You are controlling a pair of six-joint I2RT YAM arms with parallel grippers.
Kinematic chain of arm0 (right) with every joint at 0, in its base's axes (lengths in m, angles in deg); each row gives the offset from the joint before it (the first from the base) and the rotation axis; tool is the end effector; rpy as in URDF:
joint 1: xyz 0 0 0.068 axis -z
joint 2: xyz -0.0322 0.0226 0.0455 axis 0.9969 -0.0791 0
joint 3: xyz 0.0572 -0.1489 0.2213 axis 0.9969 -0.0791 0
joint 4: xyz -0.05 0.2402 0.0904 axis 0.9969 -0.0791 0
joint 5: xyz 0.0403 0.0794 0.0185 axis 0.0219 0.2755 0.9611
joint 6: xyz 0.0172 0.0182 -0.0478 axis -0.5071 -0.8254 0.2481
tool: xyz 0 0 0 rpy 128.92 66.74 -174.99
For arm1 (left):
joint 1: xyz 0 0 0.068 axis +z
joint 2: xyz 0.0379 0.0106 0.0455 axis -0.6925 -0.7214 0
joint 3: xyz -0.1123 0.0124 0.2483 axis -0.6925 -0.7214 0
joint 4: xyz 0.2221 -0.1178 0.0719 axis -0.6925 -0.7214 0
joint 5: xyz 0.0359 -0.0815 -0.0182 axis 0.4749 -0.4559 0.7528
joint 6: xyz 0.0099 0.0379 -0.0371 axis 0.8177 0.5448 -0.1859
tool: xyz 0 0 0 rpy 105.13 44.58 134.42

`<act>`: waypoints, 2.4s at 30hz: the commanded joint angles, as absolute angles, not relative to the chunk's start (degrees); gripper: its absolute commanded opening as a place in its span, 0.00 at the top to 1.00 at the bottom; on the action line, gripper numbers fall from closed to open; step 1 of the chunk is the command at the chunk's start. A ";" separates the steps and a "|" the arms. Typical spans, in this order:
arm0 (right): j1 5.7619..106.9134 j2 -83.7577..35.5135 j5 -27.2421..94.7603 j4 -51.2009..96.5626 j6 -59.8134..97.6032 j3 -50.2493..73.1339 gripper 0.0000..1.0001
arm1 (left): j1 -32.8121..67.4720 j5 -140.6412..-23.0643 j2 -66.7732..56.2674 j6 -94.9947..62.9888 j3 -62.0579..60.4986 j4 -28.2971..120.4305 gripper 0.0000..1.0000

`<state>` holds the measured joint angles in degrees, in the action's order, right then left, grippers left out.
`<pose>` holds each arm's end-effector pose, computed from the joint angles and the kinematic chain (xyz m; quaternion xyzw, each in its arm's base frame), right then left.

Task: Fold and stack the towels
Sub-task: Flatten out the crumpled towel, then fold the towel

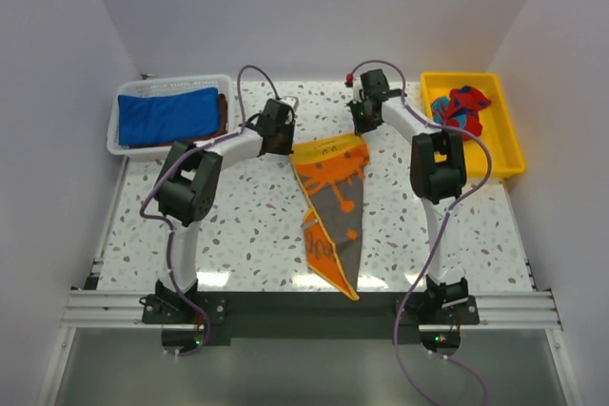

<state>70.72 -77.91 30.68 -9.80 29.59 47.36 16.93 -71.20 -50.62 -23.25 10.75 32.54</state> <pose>0.4979 0.1340 0.1675 -0.1662 0.9421 0.0653 0.2840 0.4103 -0.2065 0.1584 0.0584 0.9331 -0.1196 0.3340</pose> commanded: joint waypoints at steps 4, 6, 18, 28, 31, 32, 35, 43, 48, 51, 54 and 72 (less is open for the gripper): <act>70.35 -62.08 29.55 -9.07 26.33 50.41 1.00 | 18.87 -69.81 -39.55 -10.94 19.94 33.78 1.00; 70.35 -58.55 29.55 -7.40 26.15 51.38 1.00 | 18.87 -69.81 -37.79 -8.92 23.79 32.72 1.00; 70.26 -29.74 38.59 0.86 25.09 41.82 1.00 | 17.29 -75.16 -13.30 -5.30 23.14 32.35 1.00; 70.26 -7.31 48.97 -0.71 27.20 28.89 1.00 | 15.18 -83.52 10.82 -2.67 9.05 33.60 1.00; 70.17 -6.59 48.27 -2.82 27.64 30.55 1.00 | 15.18 -83.26 12.06 -2.84 10.89 30.97 1.00; 70.26 -6.67 47.66 -3.09 27.82 31.51 1.00 | 15.18 -83.00 11.97 -2.93 11.42 30.43 1.00; 70.26 -7.63 45.11 -2.83 27.64 33.09 1.00 | 15.18 -82.12 10.74 -3.63 13.44 28.76 1.00; 70.26 -17.30 39.75 2.61 26.76 33.90 1.00 | 15.35 -67.72 -0.93 -6.36 15.21 30.85 1.00; 70.26 -30.36 33.85 7.01 26.15 33.54 1.00 | 20.25 -65.93 -16.90 -6.62 17.31 34.81 1.00; 70.17 -37.15 33.85 8.76 26.15 36.18 1.00 | 25.00 -70.15 -27.35 -9.43 21.17 36.13 1.00; 70.17 -46.29 33.50 14.12 26.15 38.37 1.00 | 27.82 -70.78 -36.87 -10.05 25.65 37.81 1.00; 70.26 -56.79 36.32 7.91 27.30 39.80 1.00 | 29.33 -83.60 -41.48 -8.64 21.98 37.82 1.00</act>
<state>69.67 -64.42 36.88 9.93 26.86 42.83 28.72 -80.42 -48.41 -8.30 24.41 36.76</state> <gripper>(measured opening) 0.025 0.027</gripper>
